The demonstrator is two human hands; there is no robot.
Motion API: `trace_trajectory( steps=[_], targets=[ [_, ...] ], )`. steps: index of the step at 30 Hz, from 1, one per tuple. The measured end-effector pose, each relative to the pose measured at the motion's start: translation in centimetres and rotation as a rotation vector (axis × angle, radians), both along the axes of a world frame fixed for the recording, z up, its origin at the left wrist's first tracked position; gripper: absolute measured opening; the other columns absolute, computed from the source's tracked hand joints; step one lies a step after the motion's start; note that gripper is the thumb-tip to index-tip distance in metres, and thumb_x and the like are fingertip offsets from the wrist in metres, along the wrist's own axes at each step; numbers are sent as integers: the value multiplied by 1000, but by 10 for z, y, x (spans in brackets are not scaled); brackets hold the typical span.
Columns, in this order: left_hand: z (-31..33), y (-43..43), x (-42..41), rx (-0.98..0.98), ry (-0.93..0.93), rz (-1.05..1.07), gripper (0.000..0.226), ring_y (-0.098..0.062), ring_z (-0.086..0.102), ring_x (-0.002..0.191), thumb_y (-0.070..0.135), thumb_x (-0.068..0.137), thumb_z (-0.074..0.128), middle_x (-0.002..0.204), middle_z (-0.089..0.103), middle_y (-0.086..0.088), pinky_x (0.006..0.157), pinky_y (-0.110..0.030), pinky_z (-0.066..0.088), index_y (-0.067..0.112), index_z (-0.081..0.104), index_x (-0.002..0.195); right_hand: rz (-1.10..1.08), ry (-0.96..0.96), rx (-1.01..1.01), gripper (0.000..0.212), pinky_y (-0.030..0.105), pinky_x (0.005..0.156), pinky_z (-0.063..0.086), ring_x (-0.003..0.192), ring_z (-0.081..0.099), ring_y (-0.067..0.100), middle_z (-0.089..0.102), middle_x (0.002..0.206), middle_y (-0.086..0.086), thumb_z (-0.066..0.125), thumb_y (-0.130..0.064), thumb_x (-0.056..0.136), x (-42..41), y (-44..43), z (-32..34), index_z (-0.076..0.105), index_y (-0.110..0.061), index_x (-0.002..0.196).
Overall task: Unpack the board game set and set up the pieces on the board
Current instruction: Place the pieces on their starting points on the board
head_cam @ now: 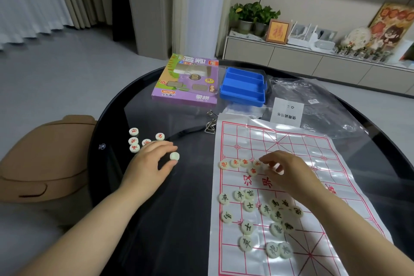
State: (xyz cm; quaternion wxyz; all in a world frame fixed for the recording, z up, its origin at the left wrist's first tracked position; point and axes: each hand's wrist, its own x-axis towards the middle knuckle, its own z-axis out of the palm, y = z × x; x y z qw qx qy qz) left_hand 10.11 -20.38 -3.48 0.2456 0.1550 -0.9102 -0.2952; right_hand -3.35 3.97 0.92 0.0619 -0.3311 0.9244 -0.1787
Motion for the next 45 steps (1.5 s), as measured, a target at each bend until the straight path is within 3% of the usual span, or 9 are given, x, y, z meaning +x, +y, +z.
trace_trajectory(
  steps=[6, 12, 15, 20, 24, 28, 34, 41, 45],
  targets=[
    [-5, -2, -1, -12, -30, 48, 38, -11, 43, 121, 16, 83, 64, 126, 54, 4, 93, -11, 21, 13, 58, 120, 12, 53, -30, 27, 9, 65, 33, 70, 40, -5, 58, 103, -5, 55, -11, 88, 4, -19, 12, 60, -16, 114],
    [-7, -7, 0, 0, -15, 100, 36, -28, 53, 111, 12, 75, 72, 115, 62, -7, 99, -28, 30, 6, 64, 109, 249, 7, 58, 34, 19, 84, 37, 110, 50, 15, 54, 123, 1, 51, -20, 91, 30, -91, 9, 53, -17, 124],
    [-7, -18, 6, -36, 83, 149, 29, -32, 57, 103, 10, 70, 71, 106, 66, -11, 95, -28, 34, 2, 68, 98, 304, -20, 81, 40, 29, 90, 38, 117, 46, 24, 49, 122, 8, 53, -22, 89, 39, -125, -1, 49, -15, 128],
    [-5, -38, 19, -66, -43, 179, 40, -29, 50, 114, 4, 72, 73, 117, 61, -9, 98, -35, 34, 5, 64, 111, 312, -57, 78, 36, 36, 92, 42, 115, 44, 27, 47, 119, 10, 53, -21, 88, 48, -157, -11, 52, -13, 123],
    [-10, -47, 11, -271, -7, 25, 41, -17, 51, 91, 0, 52, 84, 89, 70, -8, 81, -34, 46, 4, 70, 90, 298, 2, 100, 27, 36, 84, 44, 104, 52, 32, 51, 113, 13, 45, -15, 90, 48, -164, -11, 59, -7, 112],
    [-1, -45, 6, -350, -41, -5, 38, -24, 65, 64, -1, 41, 88, 70, 68, -2, 59, -32, 52, 7, 71, 74, 340, 126, 236, 25, 33, 76, 41, 103, 52, 34, 51, 113, 15, 43, -8, 88, 44, -162, -6, 58, -2, 107],
    [0, -43, 7, -421, -39, -72, 31, -21, 65, 56, -4, 46, 84, 62, 67, 1, 39, -23, 49, 9, 70, 70, 344, 180, 256, 23, 33, 78, 43, 103, 55, 31, 55, 112, 15, 42, -7, 89, 37, -152, -2, 56, -2, 107],
    [3, -49, 5, -352, -83, -48, 36, -25, 68, 65, -13, 50, 78, 74, 71, -2, 46, -33, 51, 9, 72, 77, 198, 7, 38, 29, 29, 88, 43, 107, 56, 26, 62, 118, 11, 45, -13, 91, 27, -119, 6, 59, -11, 117],
    [3, -48, 1, -495, -69, -104, 44, -19, 66, 56, -16, 37, 82, 63, 67, 1, 39, -27, 50, 8, 70, 72, 33, -131, -106, 22, 19, 73, 48, 78, 61, 16, 67, 101, 7, 55, -11, 88, 11, -75, 20, 65, -8, 108]
  ],
)
